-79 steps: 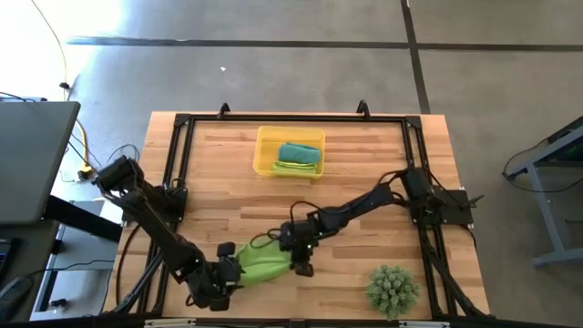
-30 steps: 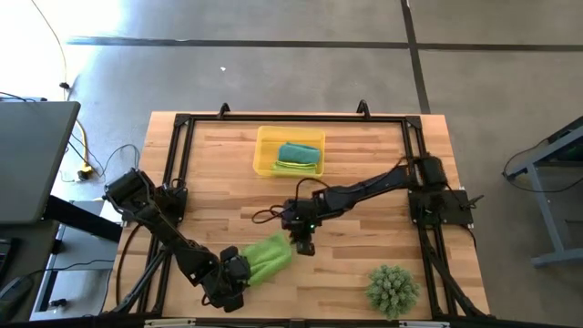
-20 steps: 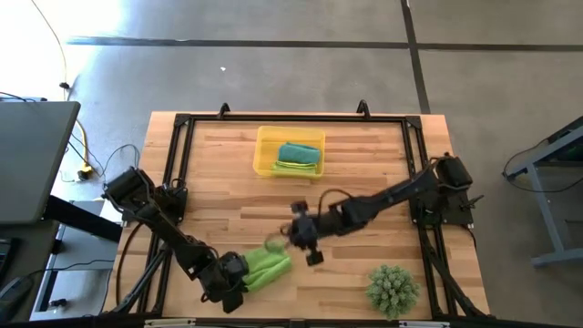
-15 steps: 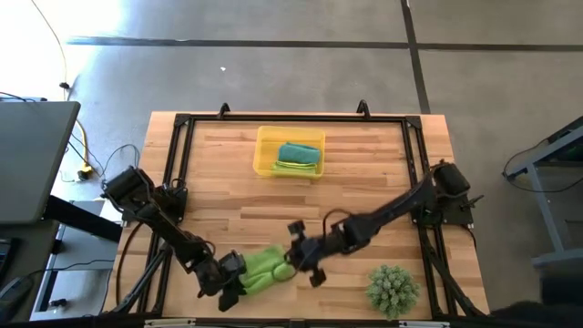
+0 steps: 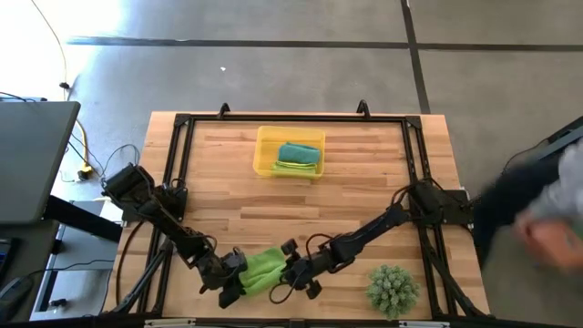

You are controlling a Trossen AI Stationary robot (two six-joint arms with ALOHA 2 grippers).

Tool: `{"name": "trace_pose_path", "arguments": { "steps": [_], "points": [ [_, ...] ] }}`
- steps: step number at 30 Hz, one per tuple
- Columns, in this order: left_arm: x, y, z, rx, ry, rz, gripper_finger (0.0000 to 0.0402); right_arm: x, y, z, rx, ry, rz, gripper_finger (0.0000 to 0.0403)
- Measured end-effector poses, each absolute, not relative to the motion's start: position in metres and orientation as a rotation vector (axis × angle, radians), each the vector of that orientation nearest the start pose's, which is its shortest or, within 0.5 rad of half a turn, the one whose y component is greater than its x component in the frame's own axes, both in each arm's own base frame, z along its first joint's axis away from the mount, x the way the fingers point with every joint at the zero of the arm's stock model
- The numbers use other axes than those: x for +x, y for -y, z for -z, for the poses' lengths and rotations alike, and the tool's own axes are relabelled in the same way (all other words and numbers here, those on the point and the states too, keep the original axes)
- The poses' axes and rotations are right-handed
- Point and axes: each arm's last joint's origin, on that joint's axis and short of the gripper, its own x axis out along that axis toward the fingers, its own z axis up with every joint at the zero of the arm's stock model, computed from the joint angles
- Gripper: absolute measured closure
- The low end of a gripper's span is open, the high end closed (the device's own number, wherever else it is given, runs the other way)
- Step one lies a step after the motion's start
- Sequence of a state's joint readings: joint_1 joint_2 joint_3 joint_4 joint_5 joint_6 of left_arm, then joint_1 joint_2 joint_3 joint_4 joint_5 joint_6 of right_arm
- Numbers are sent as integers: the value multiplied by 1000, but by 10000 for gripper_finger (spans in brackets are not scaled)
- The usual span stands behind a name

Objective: Roll microfiber towels into tight, uniform cylinder then place into a basket
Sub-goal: Roll the green microfiber towel

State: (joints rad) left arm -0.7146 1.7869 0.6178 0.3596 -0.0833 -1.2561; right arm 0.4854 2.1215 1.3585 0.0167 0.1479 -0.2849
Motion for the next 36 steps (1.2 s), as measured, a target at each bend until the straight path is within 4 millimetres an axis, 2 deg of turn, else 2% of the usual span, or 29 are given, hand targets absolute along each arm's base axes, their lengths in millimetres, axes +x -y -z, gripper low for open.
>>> {"name": "trace_pose_path", "arguments": {
  "steps": [4,9,15,18,24,30,36],
  "points": [
    [228,186,-89,-865,-1013,35,393,398,-205,-132,-416,-698,-393,304],
    [233,180,-90,-899,-1033,39,394,398,-198,-129,-427,-746,-409,300],
    [234,178,-92,-911,-1042,52,390,402,-189,-129,-354,-768,-417,246],
    [234,178,-92,-913,-1045,54,383,403,-188,-125,-317,-773,-486,215],
    [233,178,-94,-917,-1044,52,380,407,-189,-109,-295,-778,-516,202],
    [231,176,-102,-902,-1032,72,379,411,-181,-105,-225,-814,-483,217],
    [222,173,-120,-872,-1041,68,378,414,-167,-103,-93,-871,-411,298]
  ]
}}
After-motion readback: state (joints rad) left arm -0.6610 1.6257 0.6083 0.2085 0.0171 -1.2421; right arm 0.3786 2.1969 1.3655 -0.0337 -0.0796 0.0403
